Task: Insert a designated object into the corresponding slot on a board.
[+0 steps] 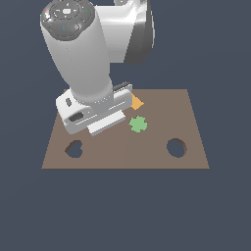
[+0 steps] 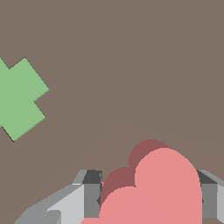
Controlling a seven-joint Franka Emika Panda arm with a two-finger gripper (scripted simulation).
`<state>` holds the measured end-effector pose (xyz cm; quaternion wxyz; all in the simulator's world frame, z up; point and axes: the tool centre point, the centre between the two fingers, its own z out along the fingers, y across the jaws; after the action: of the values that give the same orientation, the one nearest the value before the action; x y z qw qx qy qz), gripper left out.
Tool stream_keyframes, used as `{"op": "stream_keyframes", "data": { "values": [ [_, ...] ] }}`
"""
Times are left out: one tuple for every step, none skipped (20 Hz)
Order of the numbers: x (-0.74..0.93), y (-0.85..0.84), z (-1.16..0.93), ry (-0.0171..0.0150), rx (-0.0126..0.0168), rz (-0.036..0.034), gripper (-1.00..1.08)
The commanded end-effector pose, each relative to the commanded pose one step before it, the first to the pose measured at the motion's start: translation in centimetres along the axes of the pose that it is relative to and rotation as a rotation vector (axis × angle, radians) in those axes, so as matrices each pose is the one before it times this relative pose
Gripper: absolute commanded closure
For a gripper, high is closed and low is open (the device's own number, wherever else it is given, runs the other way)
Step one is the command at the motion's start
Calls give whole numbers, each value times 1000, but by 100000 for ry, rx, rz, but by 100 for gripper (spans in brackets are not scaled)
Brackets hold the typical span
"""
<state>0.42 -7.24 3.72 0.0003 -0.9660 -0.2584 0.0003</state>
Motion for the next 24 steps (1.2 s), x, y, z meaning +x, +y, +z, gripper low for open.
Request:
{"op": "stream_keyframes", "data": {
  "values": [
    [102,1921,-83,35,-12,-6828,108],
    [35,725,-21,-4,1,-2482,108],
    [37,700,-20,-4,1,-2399,108],
    [38,675,-19,-4,2,-2313,108],
    [39,649,-18,-4,2,-2226,108],
    [41,622,-17,-4,2,-2137,108],
    [42,594,-16,-4,2,-2046,108],
    [43,566,-15,-4,3,-1953,108],
    [43,539,-14,-4,3,-1858,108],
    [45,510,-13,-4,3,-1765,108],
    [46,482,-12,-4,3,-1669,108],
    [46,452,-11,-4,3,-1569,108],
    [44,422,-10,-4,3,-1463,108],
    [43,391,-10,-4,3,-1360,108],
    [42,362,-9,-3,3,-1260,108],
    [44,333,-8,-3,3,-1162,108],
    [44,304,-7,-3,2,-1059,108],
    [45,276,-6,-2,2,-964,108],
    [42,252,-5,-2,2,-876,108],
    [40,226,-5,-2,2,-793,108],
    [36,202,-4,-2,2,-708,108],
    [32,178,-4,-2,2,-621,108],
    [29,154,-3,-1,1,-539,108],
    [27,130,-3,-1,1,-458,108]
  ]
}}
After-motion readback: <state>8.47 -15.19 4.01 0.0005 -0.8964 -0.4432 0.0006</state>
